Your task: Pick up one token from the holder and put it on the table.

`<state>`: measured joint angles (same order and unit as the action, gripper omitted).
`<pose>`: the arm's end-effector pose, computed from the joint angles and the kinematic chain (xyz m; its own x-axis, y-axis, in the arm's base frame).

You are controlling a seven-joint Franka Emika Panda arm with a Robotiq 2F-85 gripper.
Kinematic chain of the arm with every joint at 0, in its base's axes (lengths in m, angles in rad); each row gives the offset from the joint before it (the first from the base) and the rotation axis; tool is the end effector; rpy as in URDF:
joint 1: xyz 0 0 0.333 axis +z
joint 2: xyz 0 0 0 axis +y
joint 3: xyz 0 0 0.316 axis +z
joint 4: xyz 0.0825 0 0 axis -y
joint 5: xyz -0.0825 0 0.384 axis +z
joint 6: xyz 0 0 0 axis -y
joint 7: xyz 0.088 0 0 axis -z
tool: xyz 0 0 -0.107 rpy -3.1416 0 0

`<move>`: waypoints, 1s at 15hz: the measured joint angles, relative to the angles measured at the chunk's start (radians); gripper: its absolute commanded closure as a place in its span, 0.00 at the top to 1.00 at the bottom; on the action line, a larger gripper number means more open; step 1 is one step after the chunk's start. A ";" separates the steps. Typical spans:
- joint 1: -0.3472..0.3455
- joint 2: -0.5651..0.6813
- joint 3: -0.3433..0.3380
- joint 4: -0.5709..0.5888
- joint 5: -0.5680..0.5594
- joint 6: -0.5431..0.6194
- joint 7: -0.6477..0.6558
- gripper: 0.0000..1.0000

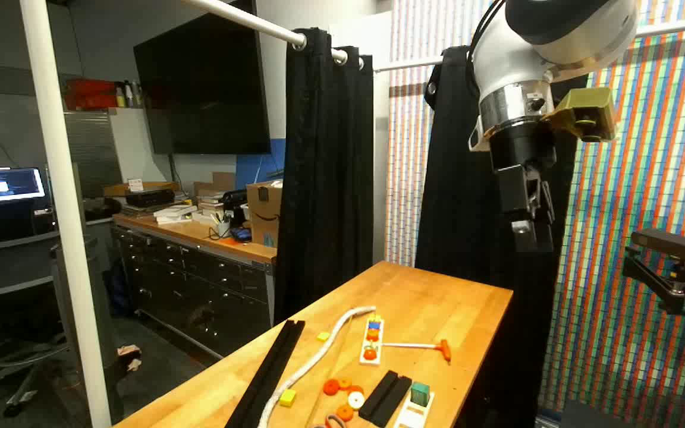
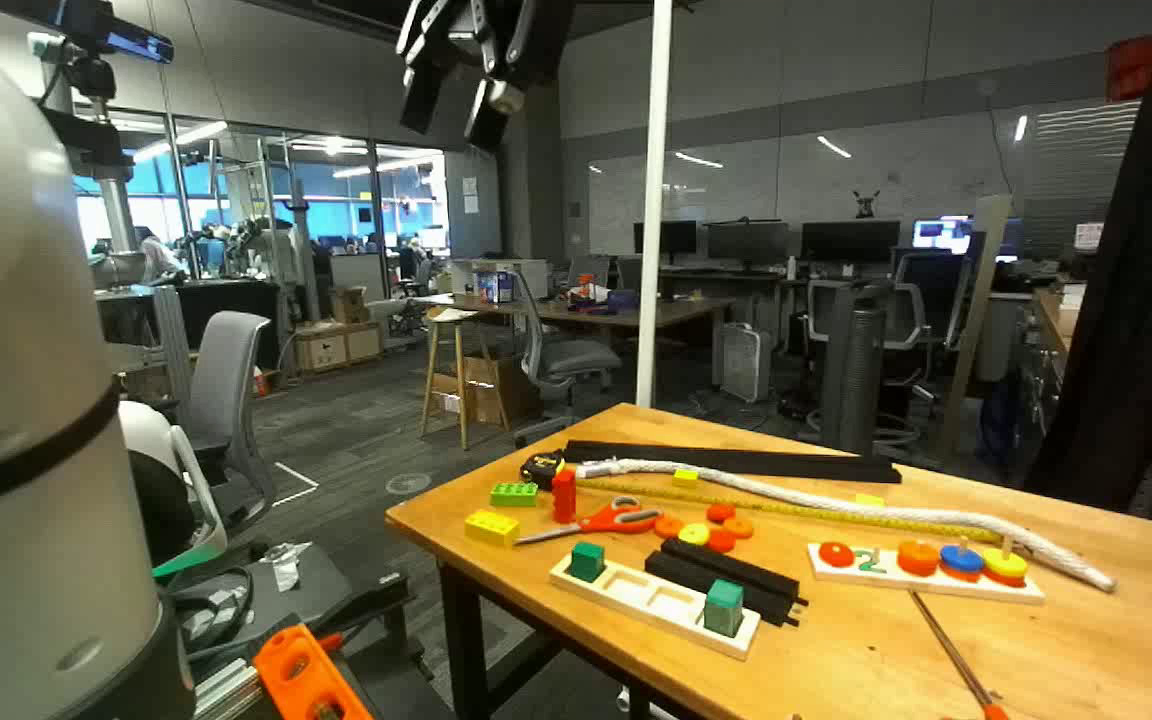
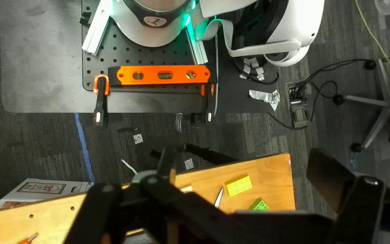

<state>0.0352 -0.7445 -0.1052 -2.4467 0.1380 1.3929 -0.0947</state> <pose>0.2898 -0.0093 0.5251 0.9544 0.0980 -0.2820 0.0306 -0.9717 -0.2342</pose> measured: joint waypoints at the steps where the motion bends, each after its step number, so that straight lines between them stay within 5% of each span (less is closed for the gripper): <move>1: 0.000 0.000 0.000 0.004 0.000 0.000 0.000 1.00; 8: -0.005 -0.002 0.003 0.002 0.000 0.010 0.001 1.00; 15: -0.011 0.154 0.007 -0.022 0.027 0.440 0.001 1.00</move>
<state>0.0238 -0.5909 -0.0983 -2.4686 0.1648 1.8327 -0.0937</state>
